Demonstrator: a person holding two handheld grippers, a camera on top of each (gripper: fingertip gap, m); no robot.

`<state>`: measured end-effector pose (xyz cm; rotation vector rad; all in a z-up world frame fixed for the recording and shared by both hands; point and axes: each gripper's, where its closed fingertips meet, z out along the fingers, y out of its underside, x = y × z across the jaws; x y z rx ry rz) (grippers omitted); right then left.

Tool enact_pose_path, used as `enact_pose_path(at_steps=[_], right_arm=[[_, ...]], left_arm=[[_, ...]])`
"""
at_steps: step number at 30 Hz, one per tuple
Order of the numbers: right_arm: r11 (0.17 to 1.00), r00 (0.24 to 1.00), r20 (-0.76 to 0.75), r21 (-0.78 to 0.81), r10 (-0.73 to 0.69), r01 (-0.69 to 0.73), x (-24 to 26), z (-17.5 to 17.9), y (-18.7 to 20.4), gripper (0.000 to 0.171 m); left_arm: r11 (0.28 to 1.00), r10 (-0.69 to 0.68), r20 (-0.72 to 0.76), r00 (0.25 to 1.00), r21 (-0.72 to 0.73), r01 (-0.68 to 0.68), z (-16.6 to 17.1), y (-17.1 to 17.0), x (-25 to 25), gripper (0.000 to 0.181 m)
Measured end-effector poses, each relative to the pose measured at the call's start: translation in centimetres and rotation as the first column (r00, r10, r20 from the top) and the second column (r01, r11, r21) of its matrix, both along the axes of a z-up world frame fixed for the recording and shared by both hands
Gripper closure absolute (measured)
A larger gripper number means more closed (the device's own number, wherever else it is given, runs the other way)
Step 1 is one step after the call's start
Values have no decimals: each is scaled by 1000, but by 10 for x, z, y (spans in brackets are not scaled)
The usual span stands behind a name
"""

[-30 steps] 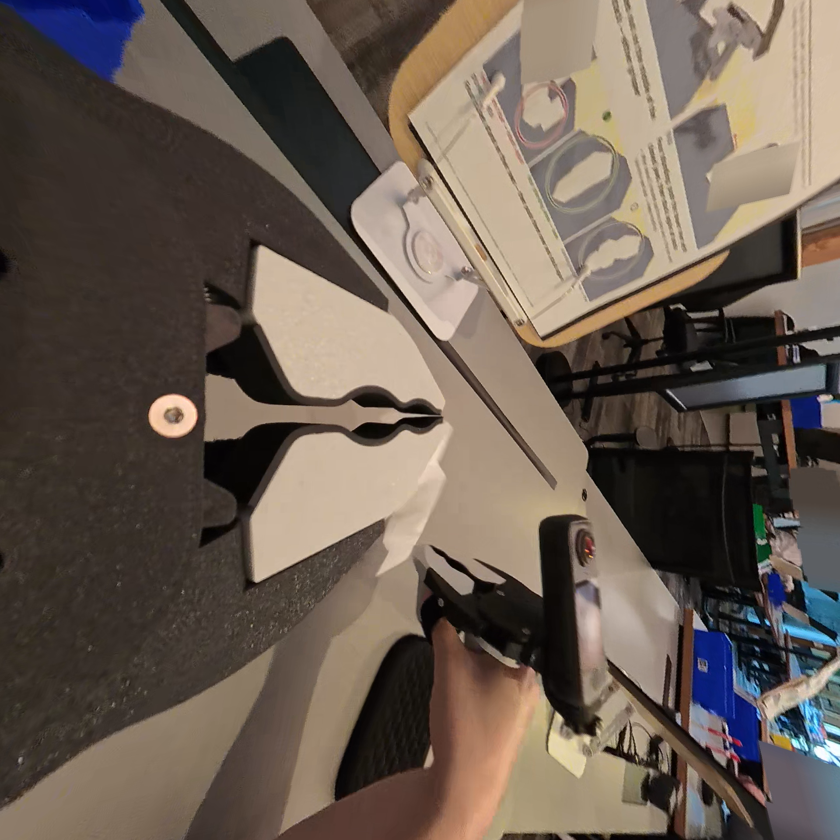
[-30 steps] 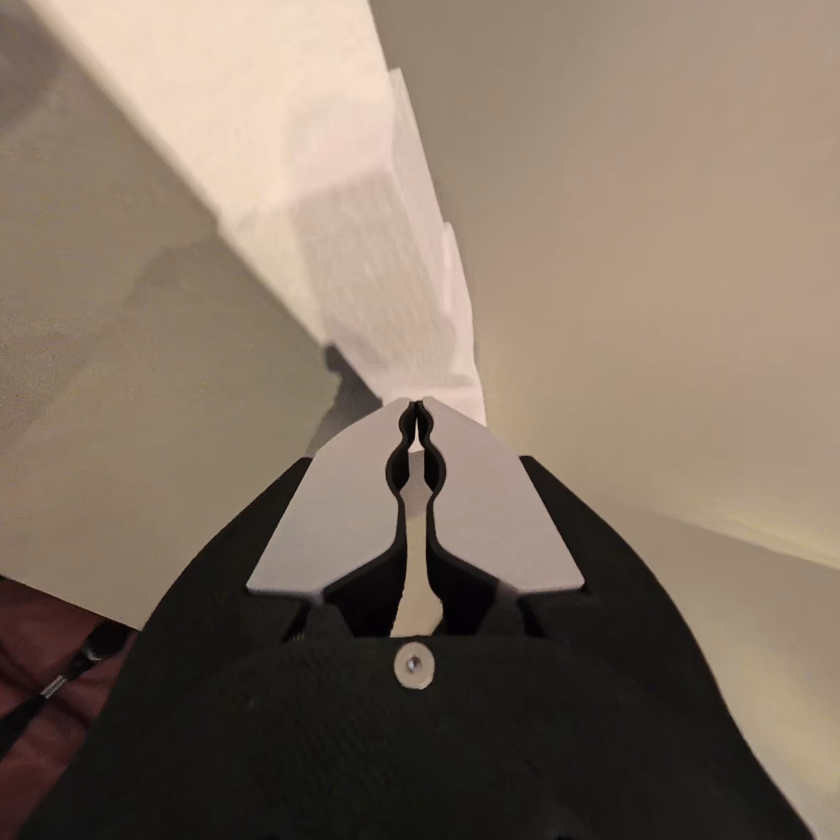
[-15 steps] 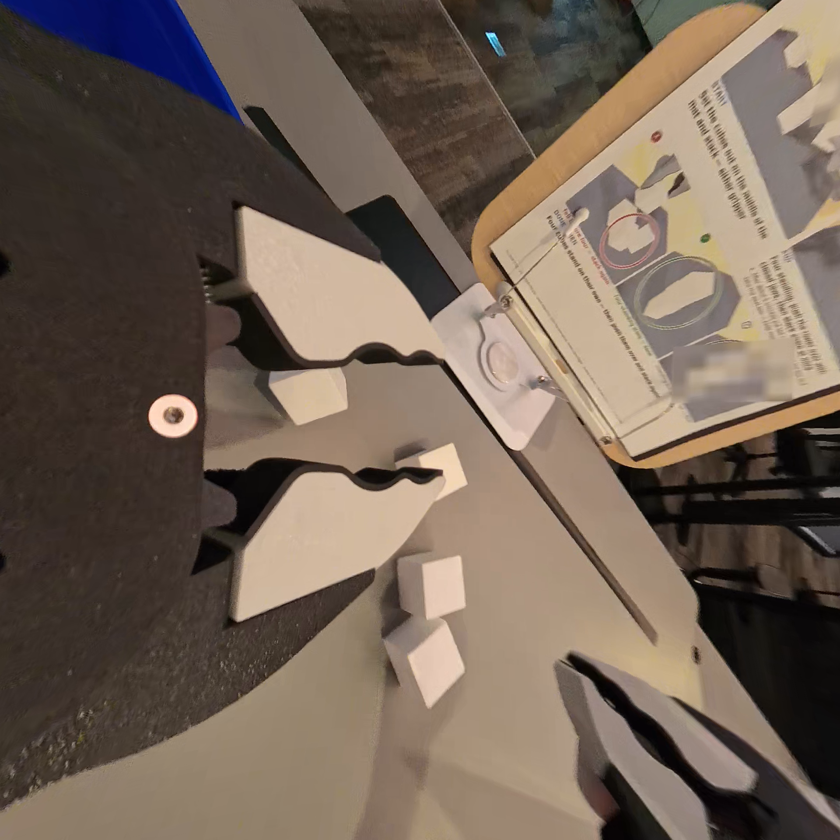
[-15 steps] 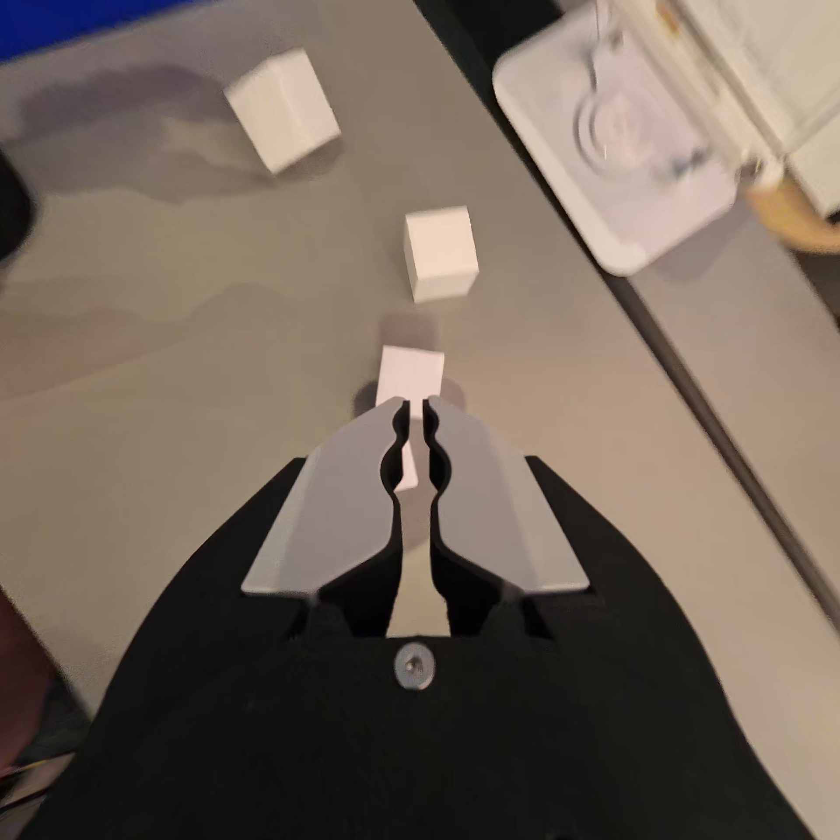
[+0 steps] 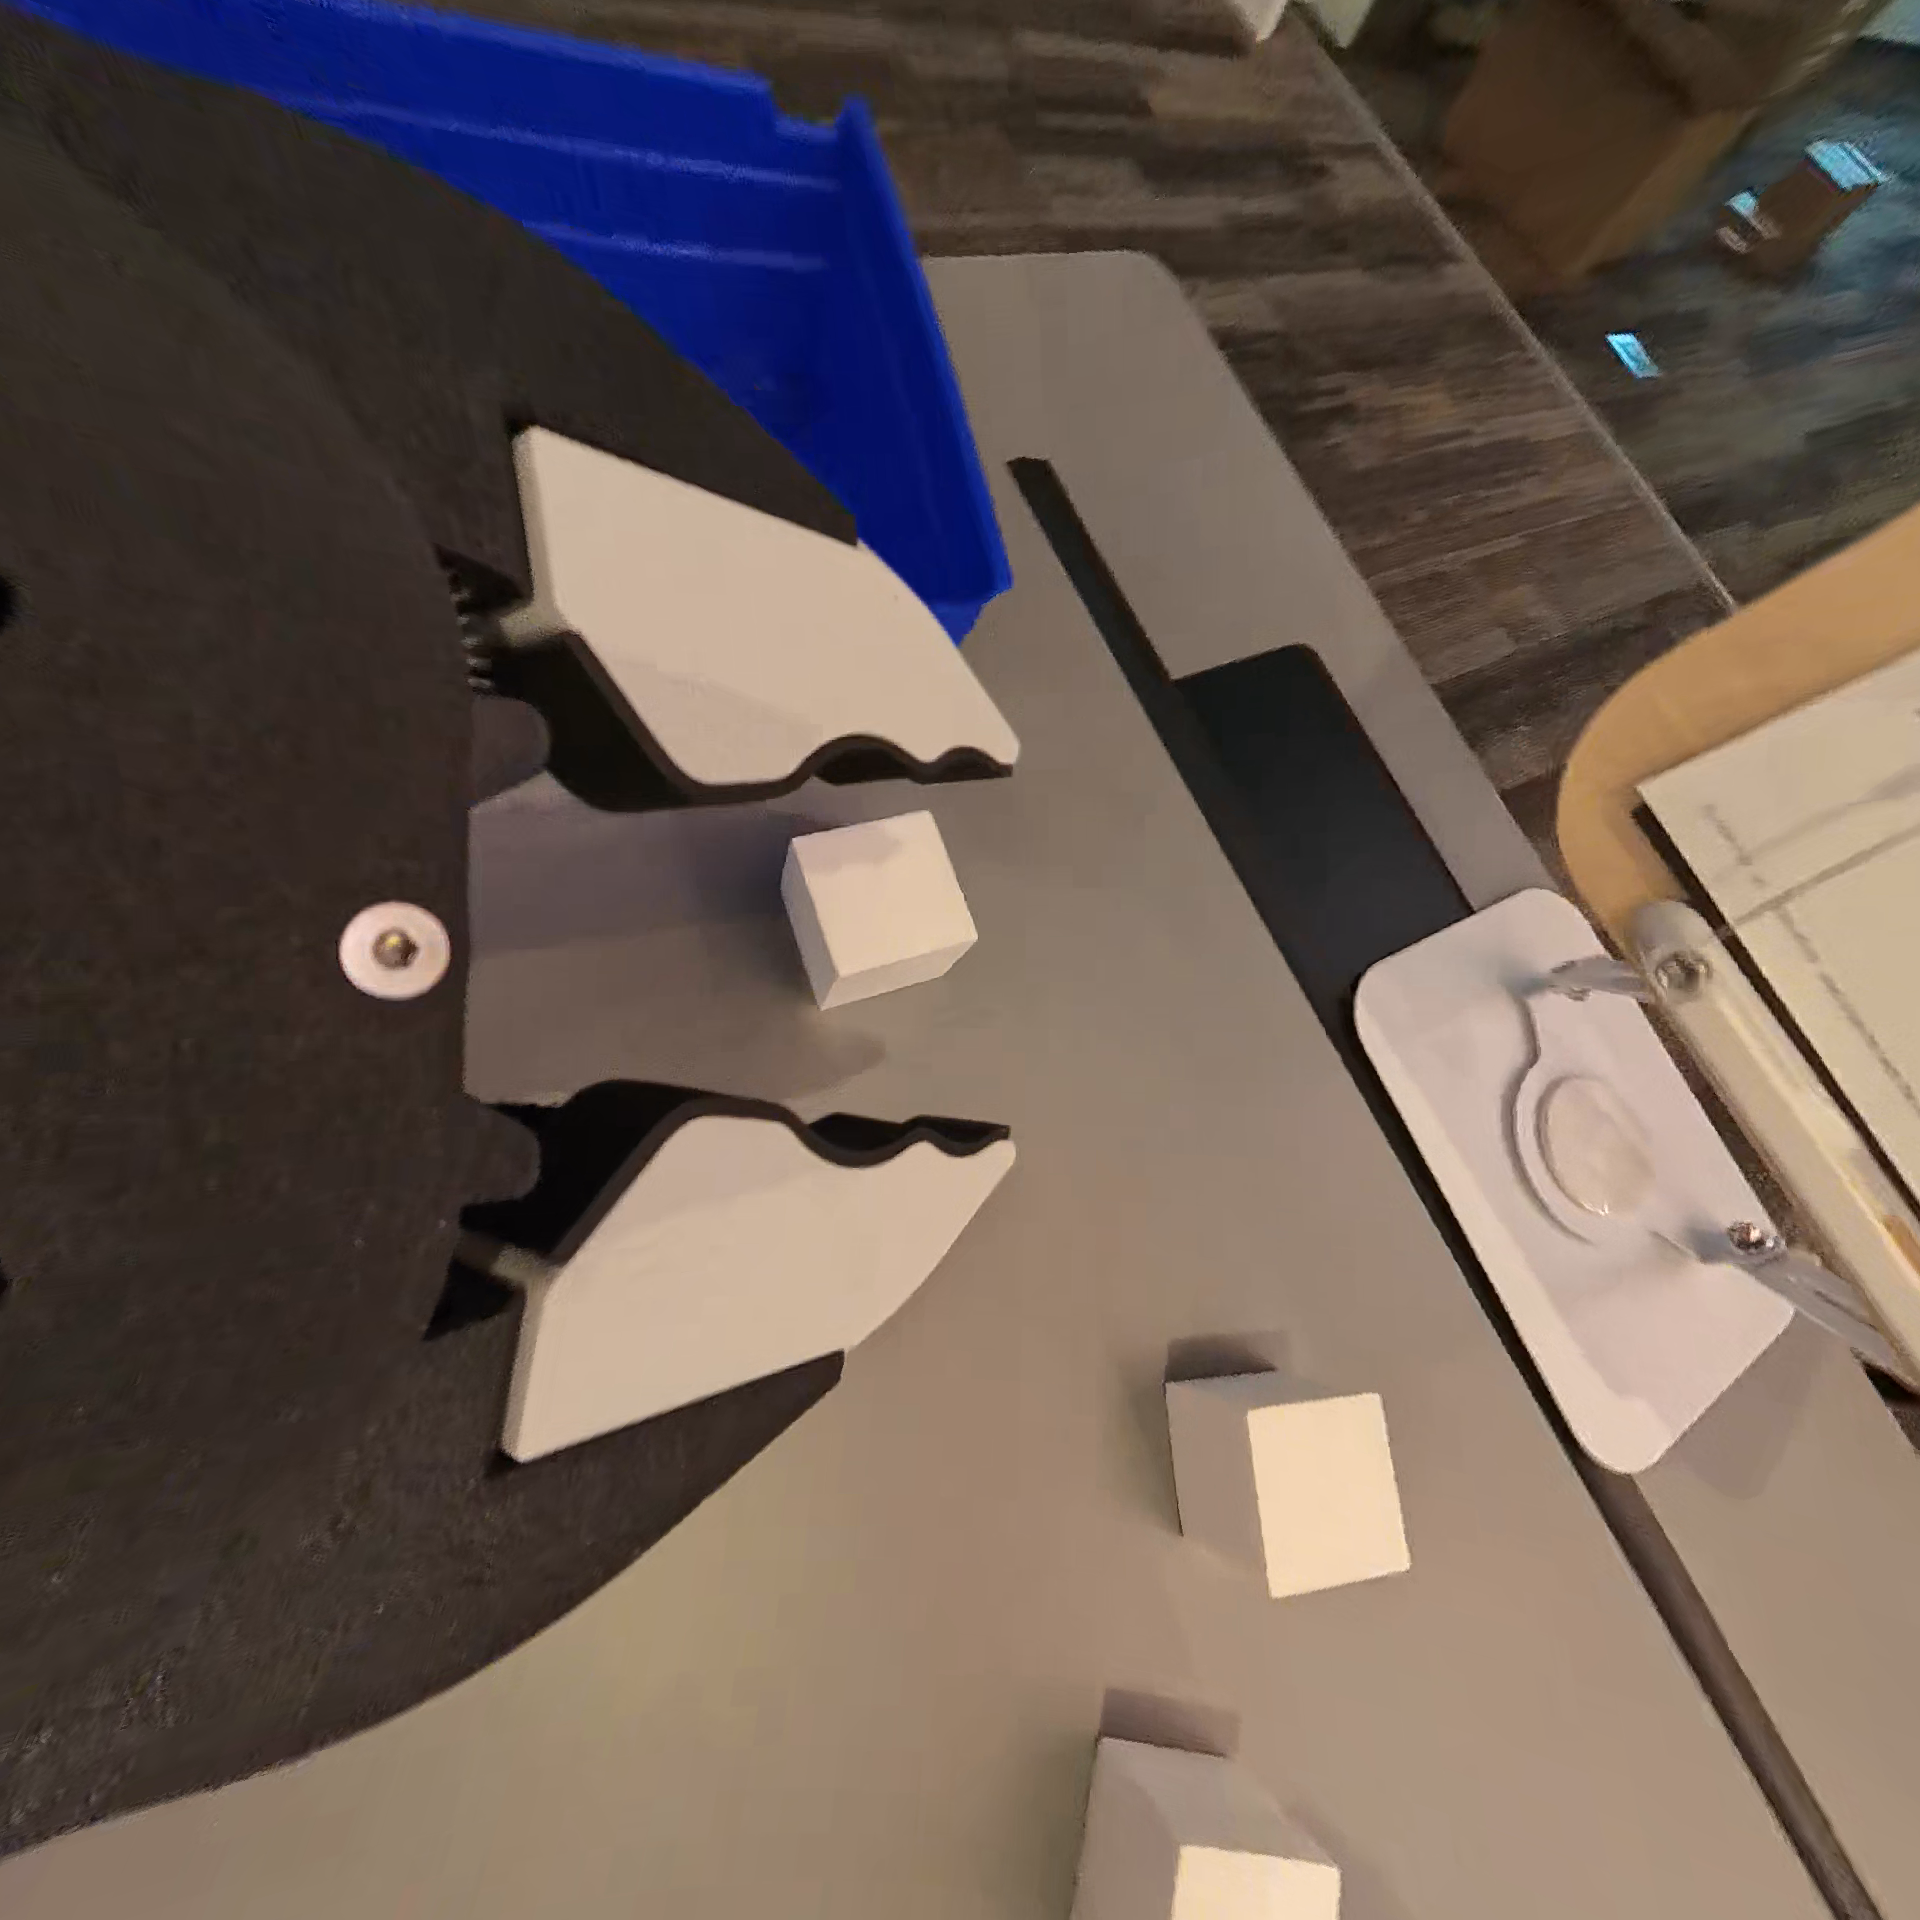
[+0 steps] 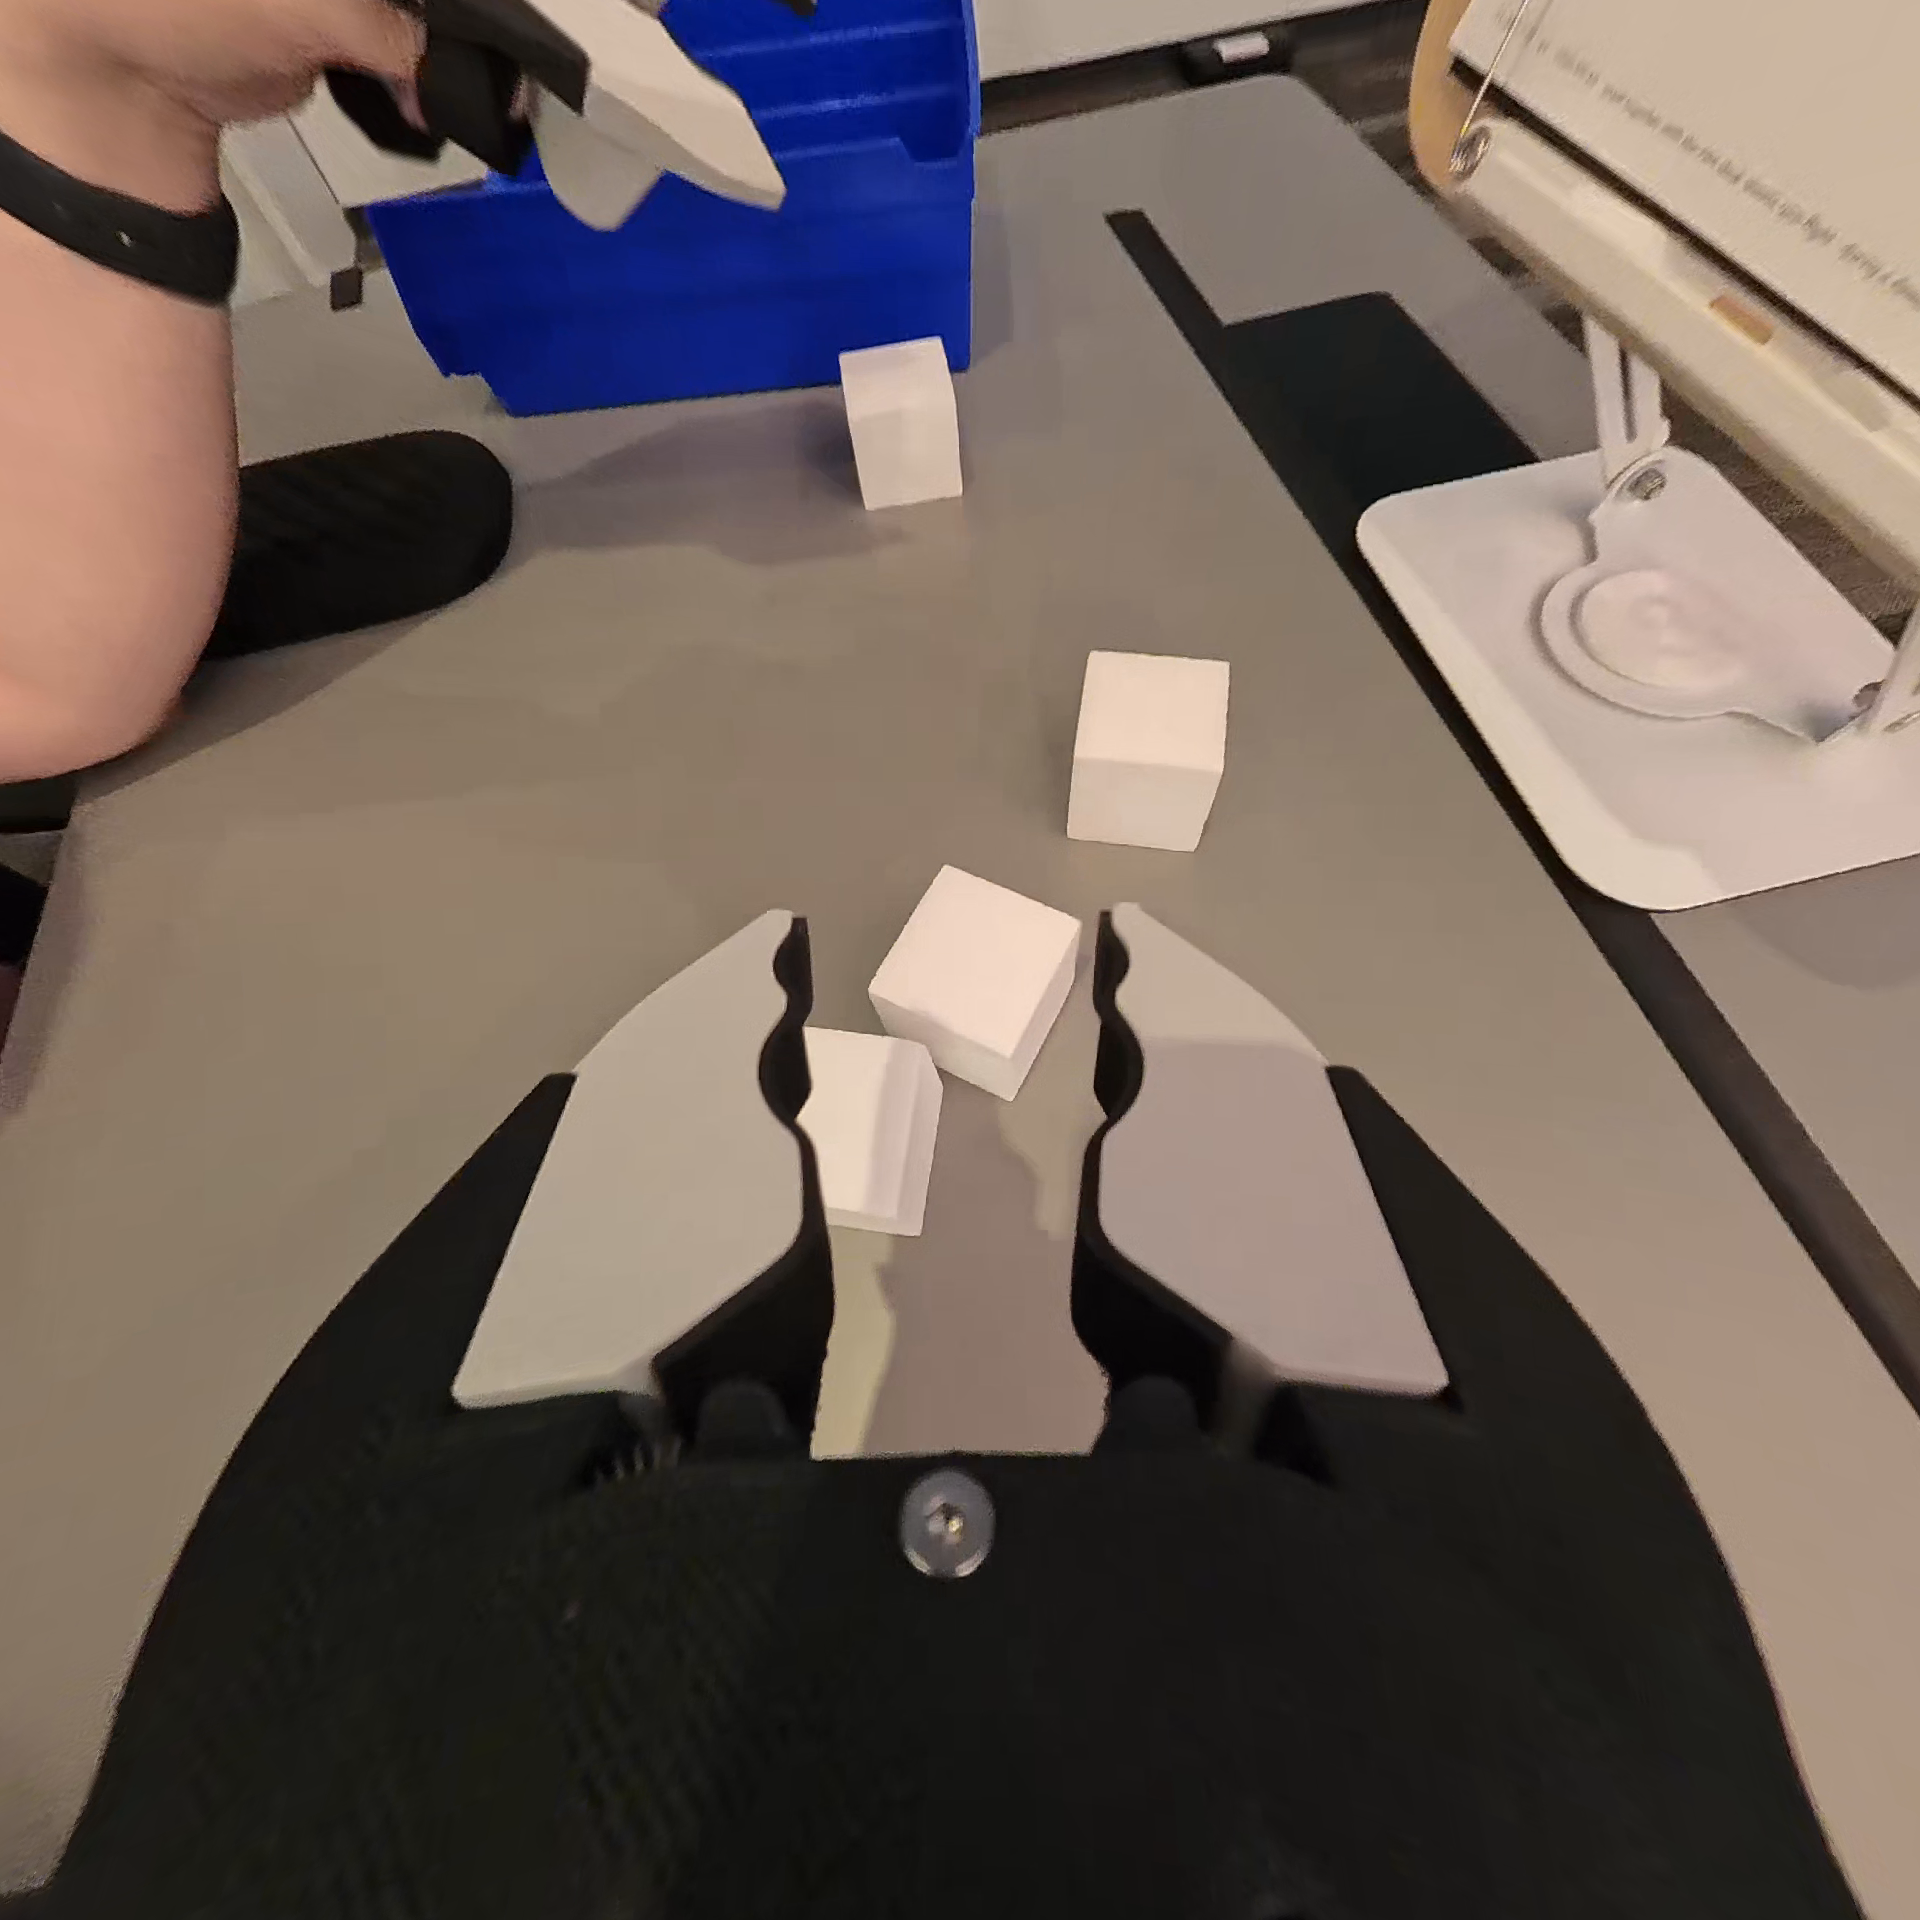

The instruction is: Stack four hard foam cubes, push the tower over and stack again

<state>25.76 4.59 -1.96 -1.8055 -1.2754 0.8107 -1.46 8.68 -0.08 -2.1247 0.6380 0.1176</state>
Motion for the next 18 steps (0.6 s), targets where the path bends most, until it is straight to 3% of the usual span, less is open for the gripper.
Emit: enact_pose_path(at_steps=[5,7,12,15,18], right_arm=[[999,999,22,-17,-29,29,14,0,-2,116],[999,997,65,-31,-34,36,20,-6,-3,112],[992,988,154,-130,24,-4,34,-25,-22,107],[982,983,176,-187,48,-15,32,-32,-33,96],[985,952,296,-169,81,-31,27,-47,-42,76]], left_arm=[[988,149,171,974,-50,-143,-23,4,-10,103],[984,175,198,964,-64,-166,-37,10,-14,104],[967,242,124,962,-112,-228,-60,22,-31,110],[959,271,79,959,-108,-262,-66,25,-39,102],[952,280,-11,960,-128,-279,-79,30,-45,95]])
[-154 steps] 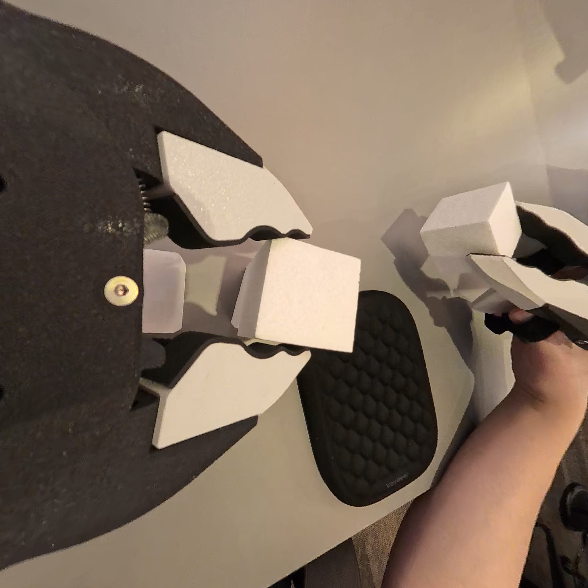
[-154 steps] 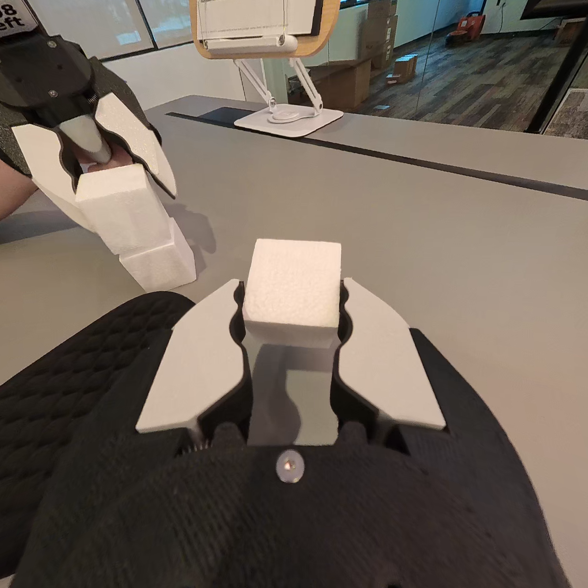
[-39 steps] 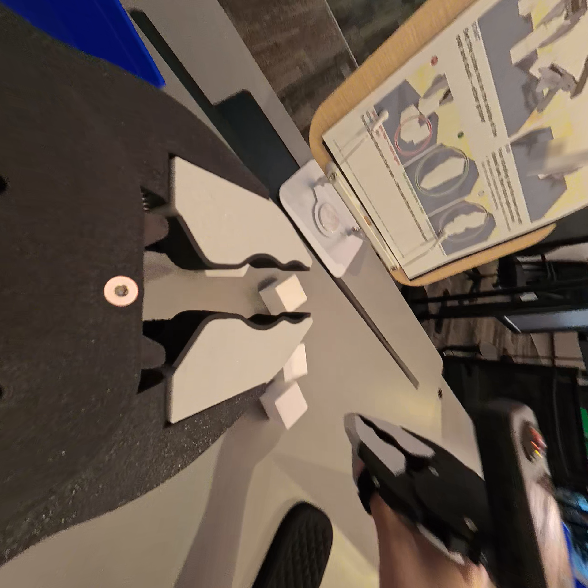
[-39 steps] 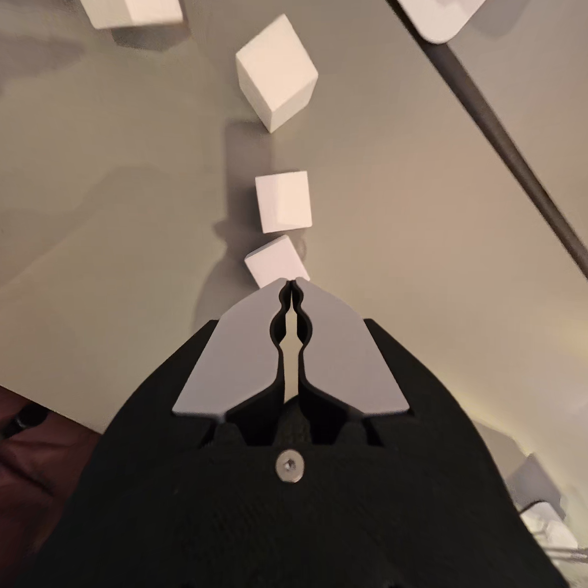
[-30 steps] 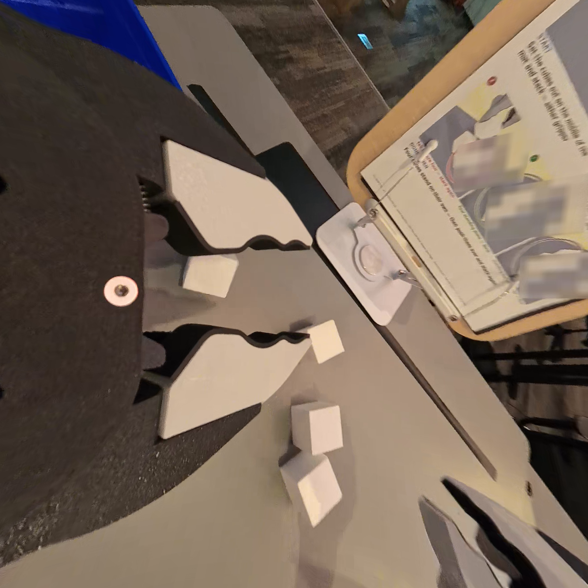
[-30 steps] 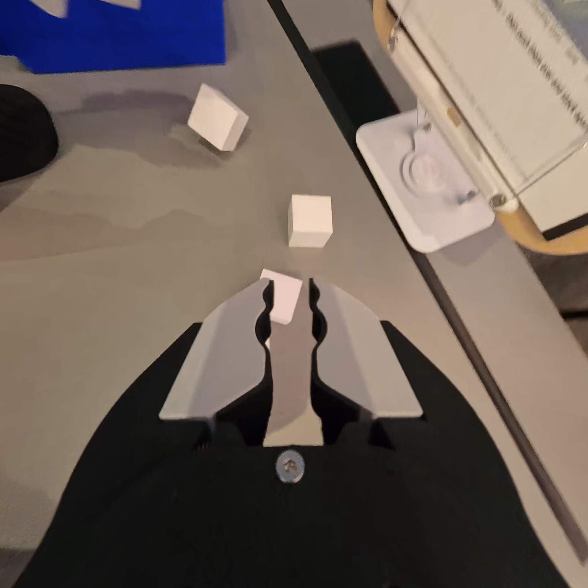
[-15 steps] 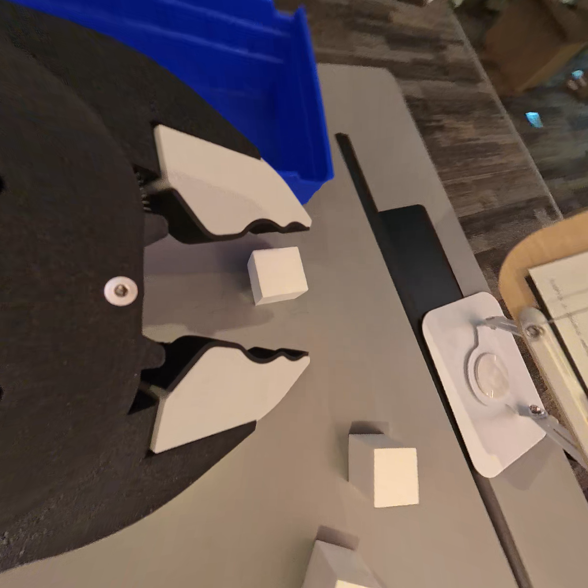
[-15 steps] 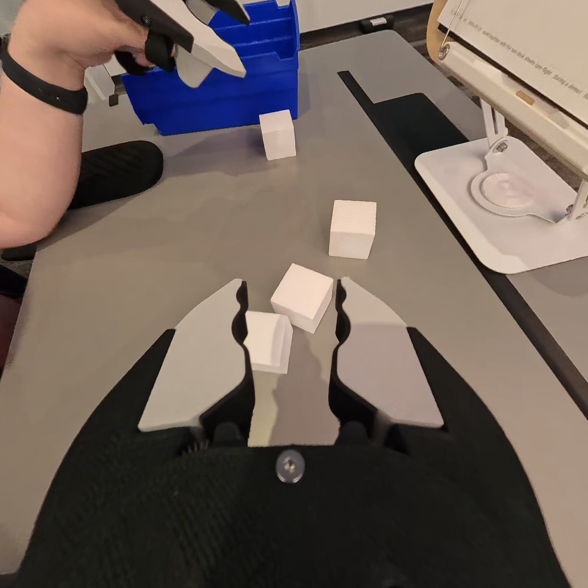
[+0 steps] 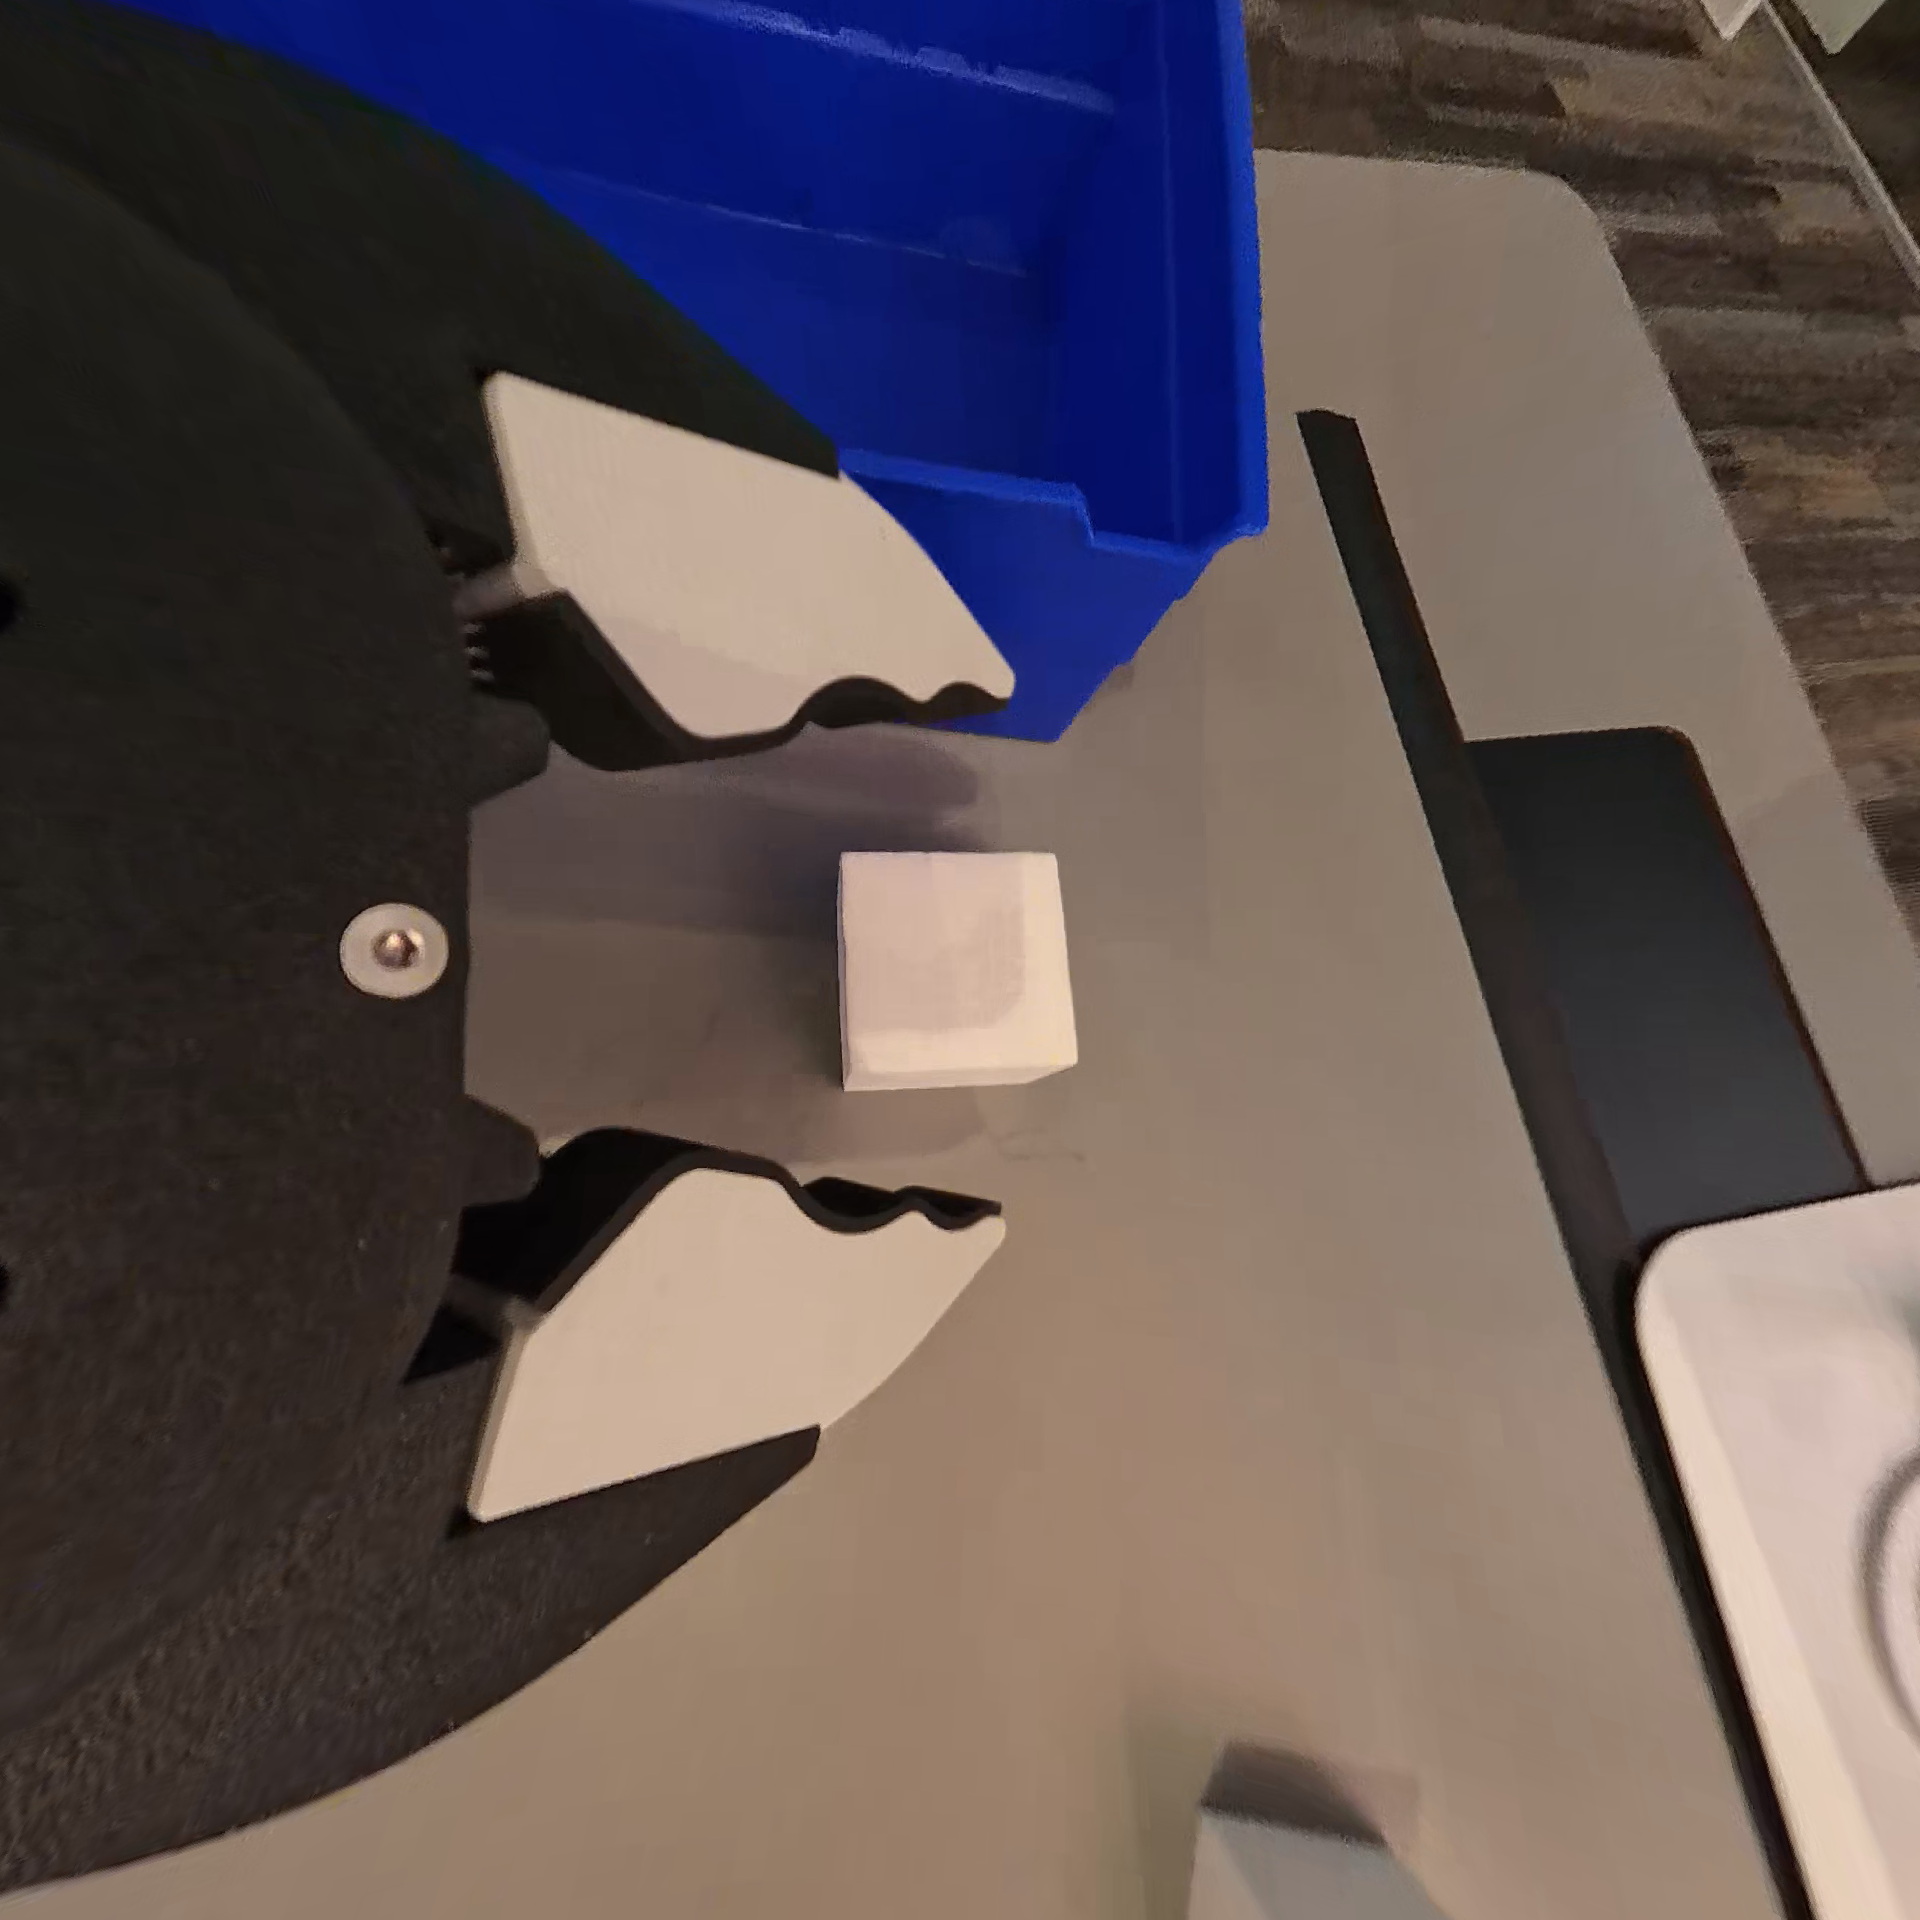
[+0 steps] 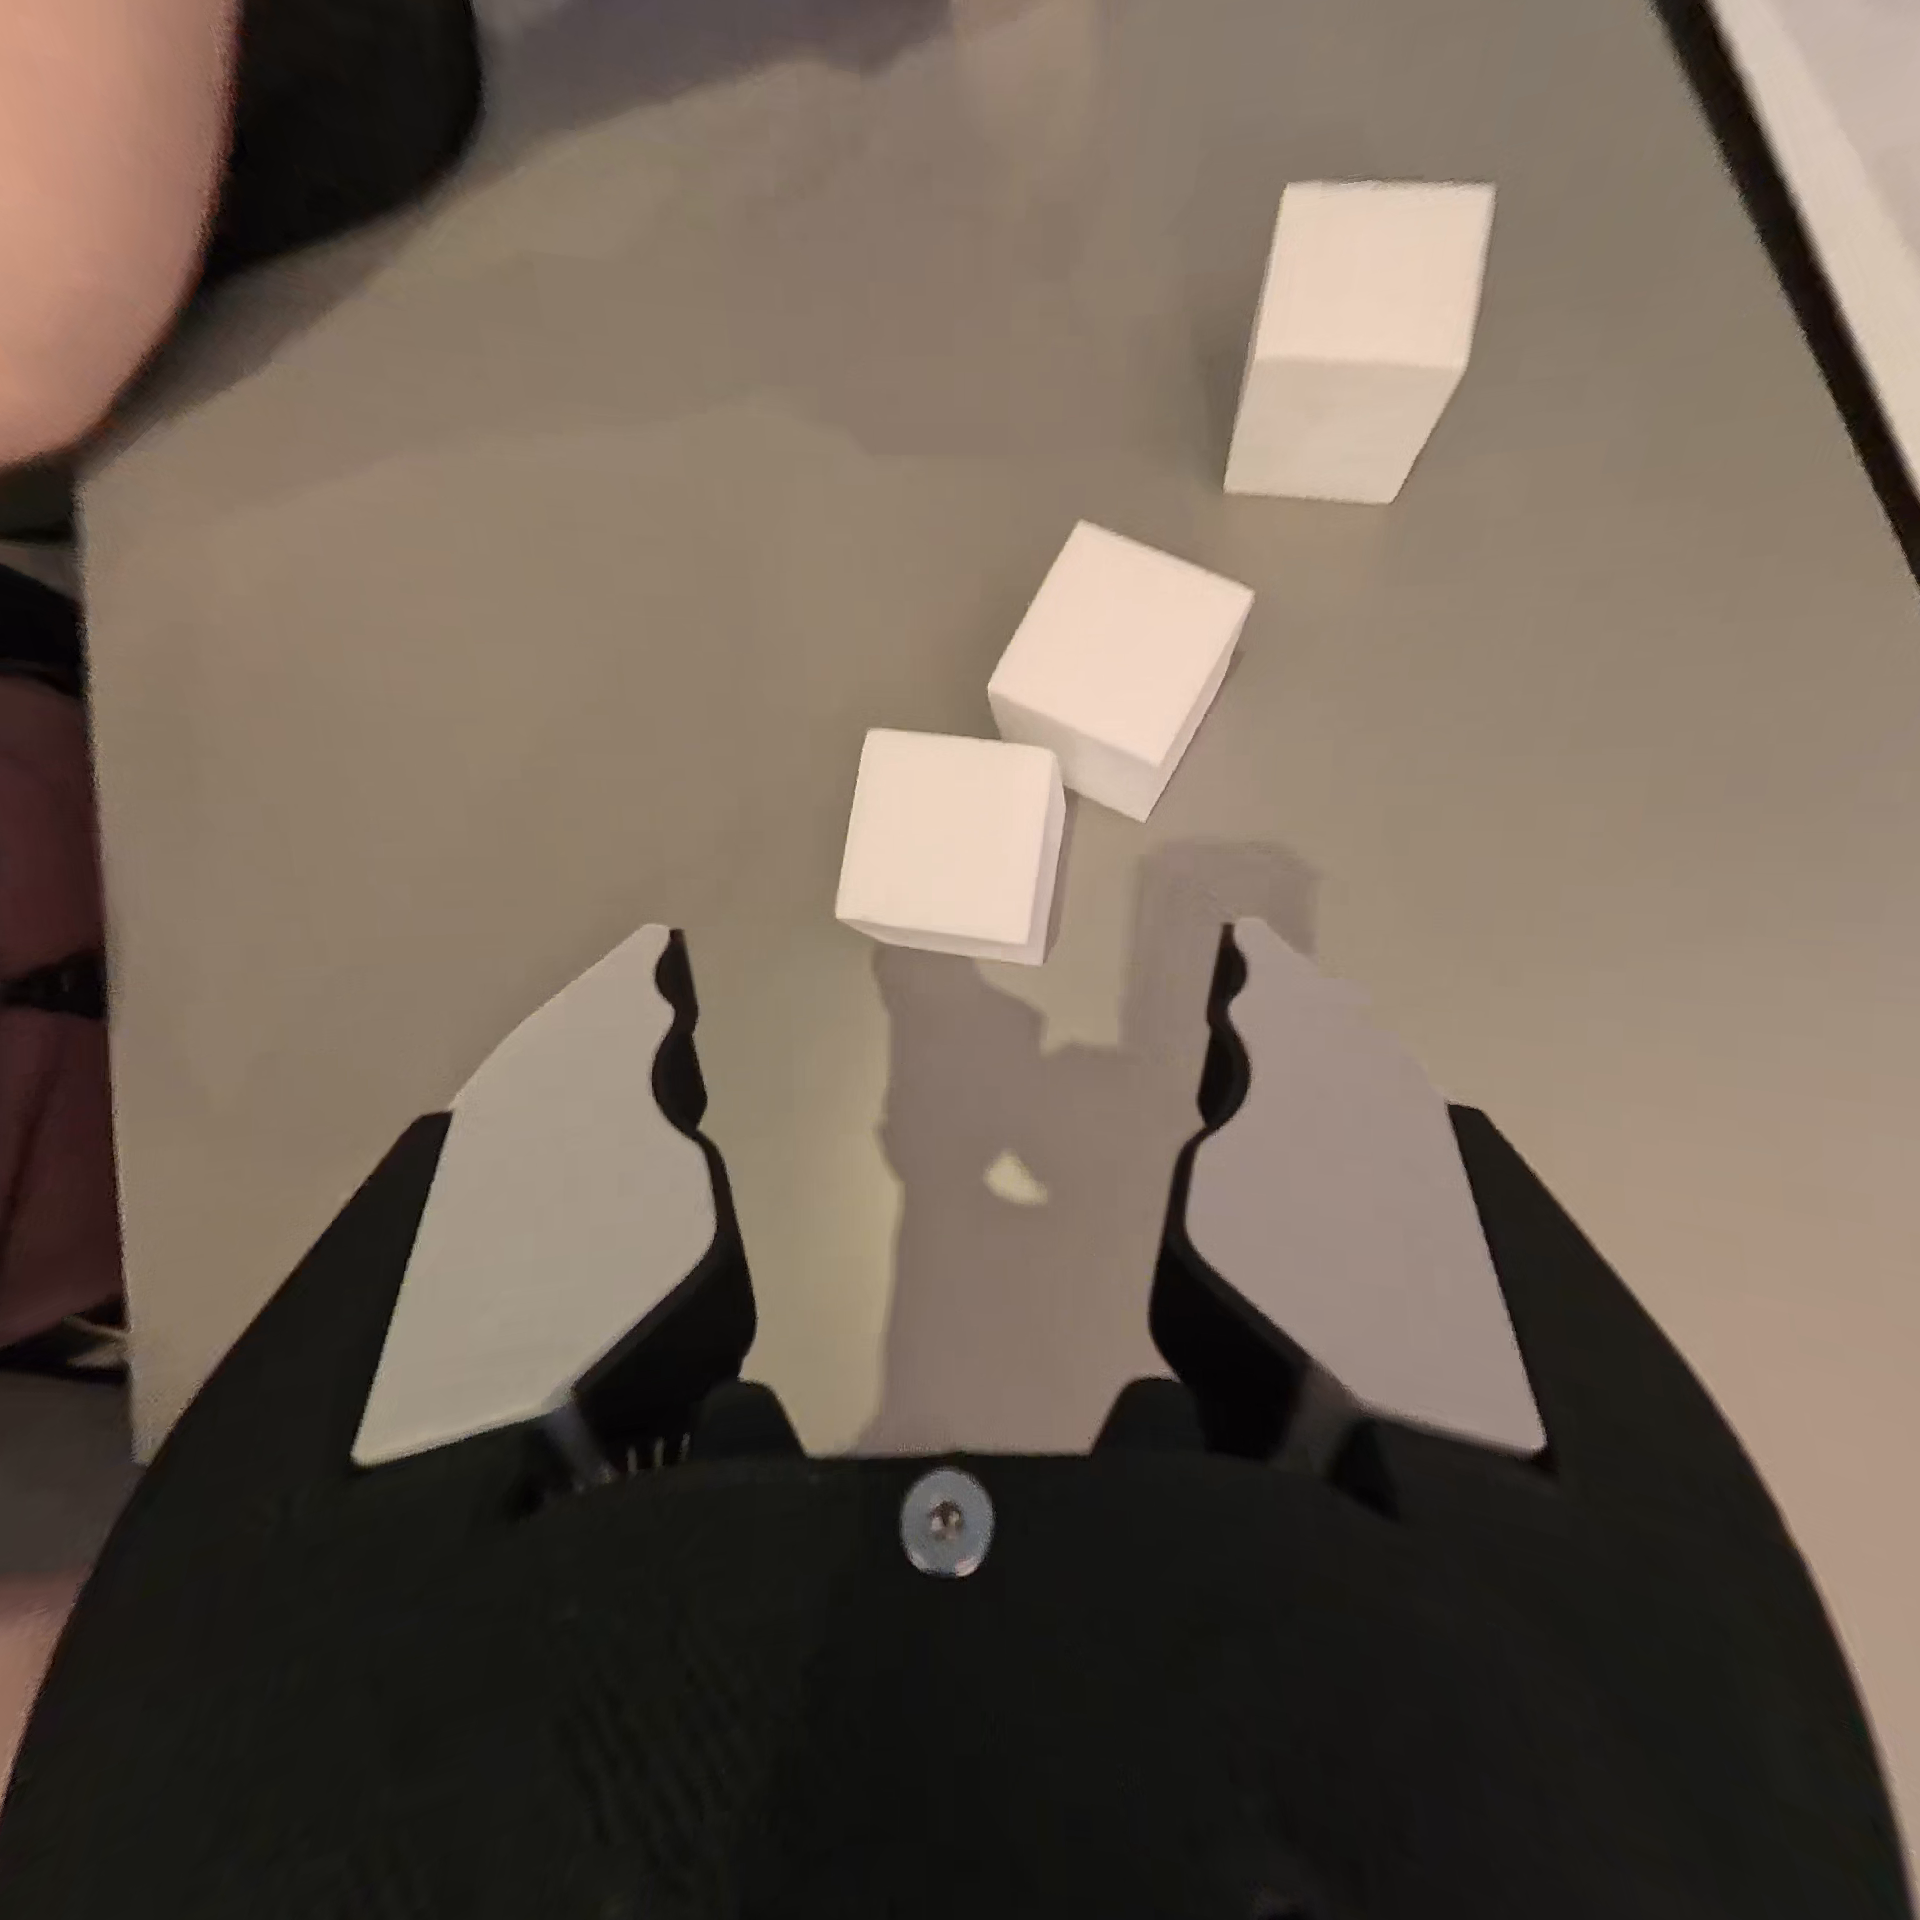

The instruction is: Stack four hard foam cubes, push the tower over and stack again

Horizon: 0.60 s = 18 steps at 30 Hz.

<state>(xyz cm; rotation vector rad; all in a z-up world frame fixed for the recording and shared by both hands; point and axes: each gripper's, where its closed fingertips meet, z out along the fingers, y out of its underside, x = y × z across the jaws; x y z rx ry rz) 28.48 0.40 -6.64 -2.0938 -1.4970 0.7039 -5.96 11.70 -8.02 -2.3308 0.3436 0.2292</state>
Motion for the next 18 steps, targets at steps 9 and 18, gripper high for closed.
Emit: enact_pose_path(at_steps=[9,18], right_arm=[[999,985,172,28,-33,29,-29,-31,5,66],[999,947,320,-2,-40,43,-32,-65,7,78]], left_arm=[[989,-9,-75,997,-149,-3,-43,4,-11,96],[986,-11,-104,995,-167,-7,-65,11,-7,116]])
